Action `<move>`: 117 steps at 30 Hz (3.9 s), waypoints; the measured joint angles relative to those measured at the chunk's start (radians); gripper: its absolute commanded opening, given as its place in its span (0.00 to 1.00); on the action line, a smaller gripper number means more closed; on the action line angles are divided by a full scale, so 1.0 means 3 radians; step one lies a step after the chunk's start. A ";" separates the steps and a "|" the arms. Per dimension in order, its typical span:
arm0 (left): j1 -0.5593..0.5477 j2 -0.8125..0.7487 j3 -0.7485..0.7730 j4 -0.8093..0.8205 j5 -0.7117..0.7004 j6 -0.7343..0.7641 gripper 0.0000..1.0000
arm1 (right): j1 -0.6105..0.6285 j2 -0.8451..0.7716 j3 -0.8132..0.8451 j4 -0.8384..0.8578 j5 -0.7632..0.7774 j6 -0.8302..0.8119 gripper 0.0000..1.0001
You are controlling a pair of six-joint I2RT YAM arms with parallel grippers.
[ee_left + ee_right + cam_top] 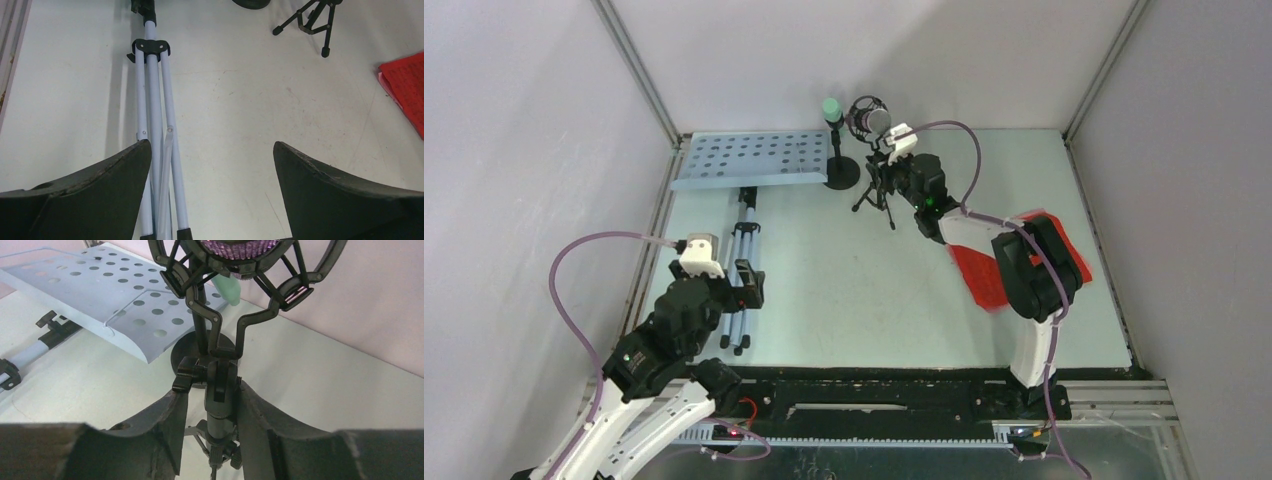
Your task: Pack up the instrument practice props
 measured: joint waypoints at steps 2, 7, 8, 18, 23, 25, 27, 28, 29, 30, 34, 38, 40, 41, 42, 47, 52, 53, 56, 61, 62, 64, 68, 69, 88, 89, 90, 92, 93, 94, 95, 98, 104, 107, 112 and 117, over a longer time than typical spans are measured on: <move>0.0000 0.0000 0.0000 0.0000 0.0000 0.0000 1.00 | -0.0006 0.0025 0.0020 0.0027 0.0004 -0.0011 0.40; 0.0000 0.0000 0.0000 0.0003 0.0003 0.0014 1.00 | -0.0023 0.0071 0.0056 0.0071 0.0017 -0.0033 0.14; 0.0000 0.0001 0.0000 0.0003 0.0003 0.0020 1.00 | -0.0024 0.0075 0.0057 0.0076 0.0020 -0.0036 0.07; 0.0000 0.0004 0.0000 0.0010 0.0013 0.0024 1.00 | -0.0014 0.0008 -0.0062 0.0141 0.0053 -0.0113 0.00; 0.0000 0.0004 -0.0005 0.0027 0.0015 0.0024 1.00 | 0.0099 -0.0425 -0.0679 0.0304 0.0244 -0.0153 0.00; 0.0000 0.0004 -0.0011 0.0025 0.0033 0.0024 1.00 | 0.0178 -0.0627 -0.0941 0.0365 0.0332 -0.0153 0.00; 0.0000 0.0008 -0.0011 0.0032 0.0055 0.0024 1.00 | 0.0285 -0.0833 -0.1208 0.0437 0.0430 -0.0160 0.00; 0.0000 0.0010 -0.0011 0.0036 0.0062 0.0025 1.00 | 0.0357 -0.0936 -0.1339 0.0478 0.0492 -0.0177 0.00; 0.0000 0.0013 -0.0011 0.0039 0.0069 0.0025 1.00 | 0.0422 -0.1006 -0.1431 0.0511 0.0543 -0.0202 0.00; 0.0000 0.0017 -0.0011 0.0046 0.0071 0.0025 1.00 | 0.0502 -0.1087 -0.1525 0.0543 0.0603 -0.0225 0.00; 0.0000 0.0024 -0.0013 0.0079 0.0092 0.0027 1.00 | 0.0895 -0.1367 -0.1874 0.0680 0.0807 -0.0334 0.00; 0.0000 0.0015 -0.0038 0.0135 0.0108 0.0028 1.00 | 0.1326 -0.1523 -0.2113 0.0847 0.0980 -0.0407 0.00; 0.0000 -0.0010 -0.0061 0.0145 0.0127 0.0028 1.00 | 0.1530 -0.1563 -0.2195 0.0931 0.1054 -0.0423 0.00; 0.0000 -0.0028 -0.0064 0.0146 0.0127 0.0028 1.00 | 0.1617 -0.1572 -0.2225 0.0969 0.1086 -0.0430 0.00; 0.0000 -0.0051 -0.0064 0.0150 0.0127 0.0028 1.00 | 0.1714 -0.1575 -0.2251 0.1011 0.1136 -0.0439 0.00; 0.0000 -0.0161 -0.0064 0.0168 0.0128 0.0028 1.00 | 0.2047 -0.1577 -0.2282 0.1076 0.1246 -0.0432 0.00; 0.0000 -0.0165 -0.0064 0.0172 0.0150 0.0028 1.00 | 0.2195 -0.1575 -0.2316 0.1130 0.1255 -0.0322 0.09; 0.0000 -0.0165 -0.0064 0.0172 0.0151 0.0028 1.00 | 0.2204 -0.1575 -0.2321 0.1137 0.1246 -0.0286 0.12; 0.0000 -0.0165 -0.0064 0.0172 0.0153 0.0028 1.00 | 0.2216 -0.1553 -0.2323 0.1164 0.1270 -0.0198 0.25; 0.0000 -0.0165 -0.0064 0.0172 0.0156 0.0028 1.00 | 0.2235 -0.1526 -0.2322 0.1193 0.1320 -0.0042 0.60; 0.0000 -0.0165 -0.0064 0.0172 0.0159 0.0028 1.00 | 0.2244 -0.1526 -0.2322 0.1183 0.1339 -0.0010 0.65; 0.0000 -0.0165 -0.0064 0.0172 0.0160 0.0028 1.00 | 0.2265 -0.1535 -0.2322 0.1160 0.1362 0.0015 0.71; 0.0000 -0.0165 -0.0064 0.0172 0.0159 0.0028 1.00 | 0.2298 -0.1634 -0.2326 0.0998 0.1437 0.0034 0.72; 0.0000 -0.0165 -0.0064 0.0172 0.0159 0.0028 1.00 | 0.2302 -0.1666 -0.2333 0.0960 0.1459 0.0033 0.73; 0.0000 0.0198 0.0223 -0.0004 0.0440 0.0107 1.00 | 0.3106 -0.3047 -0.2435 -0.1718 0.2449 0.1310 0.77; 0.0000 0.0198 0.0240 -0.0037 0.0463 0.0079 1.00 | 0.3086 -0.3100 -0.2385 -0.1995 0.2449 0.1539 0.79; 0.0000 0.0202 0.0268 -0.0086 0.0497 0.0043 1.00 | 0.3028 -0.3140 -0.2321 -0.2281 0.2429 0.1771 0.85; 0.0000 0.0233 0.0327 -0.0189 0.0537 -0.0024 1.00 | 0.2860 -0.3180 -0.2213 -0.2712 0.2294 0.2158 0.99; 0.0001 0.0276 0.0370 -0.0247 0.0575 -0.0070 1.00 | 0.2693 -0.3195 -0.2163 -0.2935 0.2143 0.2345 1.00; 0.0001 0.0313 0.0392 -0.0275 0.0607 -0.0089 1.00 | 0.2538 -0.3204 -0.2141 -0.3084 0.2017 0.2483 1.00; 0.0001 0.0361 0.0415 -0.0312 0.0646 -0.0121 1.00 | 0.2377 -0.3212 -0.2135 -0.3207 0.1855 0.2583 1.00; 0.0003 0.0512 0.0426 -0.0402 0.0713 -0.0221 1.00 | 0.1962 -0.3215 -0.2135 -0.3506 0.1432 0.2781 1.00; 0.0003 0.0707 0.0429 -0.0628 0.0715 -0.0535 1.00 | 0.1562 -0.3223 -0.2005 -0.4028 0.1049 0.3165 1.00; 0.0003 0.0704 0.0479 -0.0765 0.0732 -0.0675 1.00 | 0.1227 -0.3209 -0.1884 -0.4219 0.0746 0.3276 1.00; 0.0004 0.0660 0.0554 -0.0849 0.0779 -0.0749 1.00 | 0.0732 -0.3067 -0.1845 -0.4306 0.0210 0.3212 1.00; 0.0006 0.0506 0.0649 -0.0778 0.0886 -0.0727 1.00 | 0.0573 -0.3003 -0.1836 -0.4381 -0.0113 0.3194 1.00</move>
